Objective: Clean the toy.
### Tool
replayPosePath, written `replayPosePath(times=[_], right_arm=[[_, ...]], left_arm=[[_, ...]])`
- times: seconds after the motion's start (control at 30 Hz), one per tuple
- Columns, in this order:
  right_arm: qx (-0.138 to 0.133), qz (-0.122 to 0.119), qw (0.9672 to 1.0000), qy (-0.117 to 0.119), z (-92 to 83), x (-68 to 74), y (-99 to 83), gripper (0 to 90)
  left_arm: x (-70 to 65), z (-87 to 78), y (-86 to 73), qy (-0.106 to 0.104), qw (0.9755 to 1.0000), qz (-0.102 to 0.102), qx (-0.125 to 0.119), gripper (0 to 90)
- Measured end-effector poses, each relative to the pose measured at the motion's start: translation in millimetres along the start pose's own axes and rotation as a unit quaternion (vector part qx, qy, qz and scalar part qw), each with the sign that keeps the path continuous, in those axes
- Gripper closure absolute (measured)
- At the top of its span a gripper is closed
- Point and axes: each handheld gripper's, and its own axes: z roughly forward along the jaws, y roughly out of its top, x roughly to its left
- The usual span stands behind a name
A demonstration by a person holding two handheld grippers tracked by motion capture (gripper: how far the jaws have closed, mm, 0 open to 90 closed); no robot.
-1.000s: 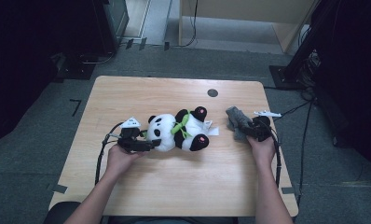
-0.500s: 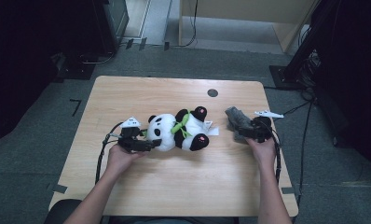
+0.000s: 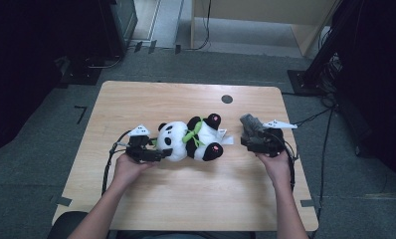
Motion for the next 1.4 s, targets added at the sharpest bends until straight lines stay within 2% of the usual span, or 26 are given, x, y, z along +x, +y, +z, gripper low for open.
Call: replayPosePath(times=[0.4,0.6,0.77,0.97,1.1,1.2,1.4], right_arm=[[-0.008,-0.037,0.9989,0.026,-7.3,40.8,6.0,17.8],[-0.026,-0.062,0.9959,0.060,-10.7,65.2,10.8,17.9],[-0.024,-0.080,0.9937,0.075,-10.7,83.7,8.9,18.9],[-0.025,-0.103,0.9893,0.100,-4.9,102.4,6.0,18.8],[-0.011,-0.115,0.9877,0.105,6.4,108.0,1.8,18.7],[-0.013,-0.123,0.9869,0.103,14.9,109.1,-1.9,15.3],[-0.025,-0.113,0.9867,0.114,27.9,108.4,-4.2,10.2]], left_arm=[[0.3,0.1,0.2,0.000,1.0000,0.001,0.000,21.0],[0.2,0.1,0.4,0.000,1.0000,0.001,0.000,20.9],[0.2,0.1,0.4,0.000,1.0000,0.001,0.000,20.9],[0.2,0.3,0.4,0.001,1.0000,0.002,0.000,20.8],[0.4,0.5,0.4,0.001,1.0000,0.002,-0.001,20.8],[0.6,0.7,0.5,0.001,1.0000,0.002,-0.002,20.8],[0.7,1.0,0.7,0.001,1.0000,0.002,-0.002,20.8]])
